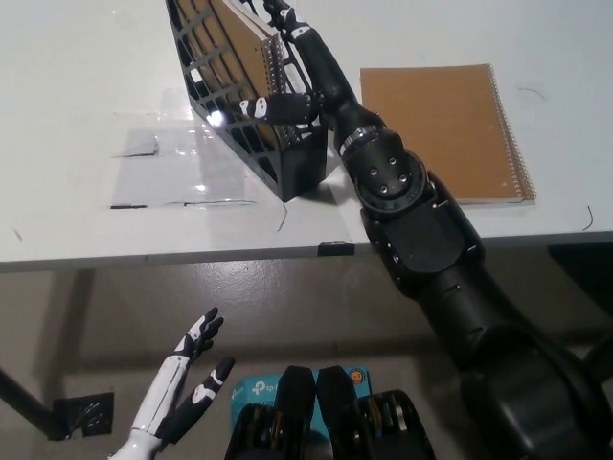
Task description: Use the right hand to pick up a book from the book holder on the left side and put it on another book on the right side
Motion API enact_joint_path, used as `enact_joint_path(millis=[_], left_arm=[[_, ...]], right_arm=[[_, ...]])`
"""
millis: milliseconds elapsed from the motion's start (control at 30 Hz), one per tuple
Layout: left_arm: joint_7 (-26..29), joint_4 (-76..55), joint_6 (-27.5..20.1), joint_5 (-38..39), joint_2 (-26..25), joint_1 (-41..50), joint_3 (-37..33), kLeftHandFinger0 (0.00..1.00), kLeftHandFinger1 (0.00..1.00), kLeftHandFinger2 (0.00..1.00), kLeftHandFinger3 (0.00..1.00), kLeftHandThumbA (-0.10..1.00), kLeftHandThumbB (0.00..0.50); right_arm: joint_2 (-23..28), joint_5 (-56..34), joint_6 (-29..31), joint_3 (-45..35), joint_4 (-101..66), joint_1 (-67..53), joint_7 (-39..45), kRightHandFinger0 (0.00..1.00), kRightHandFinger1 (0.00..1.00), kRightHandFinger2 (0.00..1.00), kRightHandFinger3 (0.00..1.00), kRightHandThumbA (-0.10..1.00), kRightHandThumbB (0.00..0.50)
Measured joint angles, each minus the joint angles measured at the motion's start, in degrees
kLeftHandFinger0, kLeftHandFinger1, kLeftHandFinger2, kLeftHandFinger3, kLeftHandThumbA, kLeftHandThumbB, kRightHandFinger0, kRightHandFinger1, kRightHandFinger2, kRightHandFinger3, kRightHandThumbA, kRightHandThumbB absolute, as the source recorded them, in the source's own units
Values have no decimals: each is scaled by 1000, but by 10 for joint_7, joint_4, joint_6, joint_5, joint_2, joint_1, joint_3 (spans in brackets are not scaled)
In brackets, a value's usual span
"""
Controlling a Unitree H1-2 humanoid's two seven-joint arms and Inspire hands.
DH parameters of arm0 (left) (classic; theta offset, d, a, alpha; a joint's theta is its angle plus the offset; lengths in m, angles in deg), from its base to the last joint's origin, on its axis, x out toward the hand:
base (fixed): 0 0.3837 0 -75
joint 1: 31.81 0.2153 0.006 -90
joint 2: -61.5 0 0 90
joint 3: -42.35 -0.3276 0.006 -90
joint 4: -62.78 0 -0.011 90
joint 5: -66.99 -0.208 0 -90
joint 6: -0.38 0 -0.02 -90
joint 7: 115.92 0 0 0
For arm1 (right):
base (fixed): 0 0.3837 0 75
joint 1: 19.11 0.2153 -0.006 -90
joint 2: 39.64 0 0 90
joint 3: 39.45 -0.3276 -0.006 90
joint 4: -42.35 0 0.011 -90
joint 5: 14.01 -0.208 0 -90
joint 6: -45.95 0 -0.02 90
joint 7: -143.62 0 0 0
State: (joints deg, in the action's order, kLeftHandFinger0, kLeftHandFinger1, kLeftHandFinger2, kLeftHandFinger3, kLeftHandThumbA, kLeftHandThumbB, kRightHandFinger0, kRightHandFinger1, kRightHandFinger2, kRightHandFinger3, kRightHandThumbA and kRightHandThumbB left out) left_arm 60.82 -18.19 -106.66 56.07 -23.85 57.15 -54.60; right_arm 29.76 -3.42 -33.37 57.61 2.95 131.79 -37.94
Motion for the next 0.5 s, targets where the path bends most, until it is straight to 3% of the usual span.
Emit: enact_joint_path(millis=[300,500], left_arm=[[-3,-3,6,-2,-1,0,1,1000,1000,1000,1000,888,272],[-3,-3,7,-7,-2,0,1,1000,1000,1000,1000,883,257]], right_arm=[[12,-5,-15,-2,-138,-18,10,1000,1000,1000,1000,1000,401],[17,-8,-26,-10,-182,-18,10,1000,1000,1000,1000,1000,377]])
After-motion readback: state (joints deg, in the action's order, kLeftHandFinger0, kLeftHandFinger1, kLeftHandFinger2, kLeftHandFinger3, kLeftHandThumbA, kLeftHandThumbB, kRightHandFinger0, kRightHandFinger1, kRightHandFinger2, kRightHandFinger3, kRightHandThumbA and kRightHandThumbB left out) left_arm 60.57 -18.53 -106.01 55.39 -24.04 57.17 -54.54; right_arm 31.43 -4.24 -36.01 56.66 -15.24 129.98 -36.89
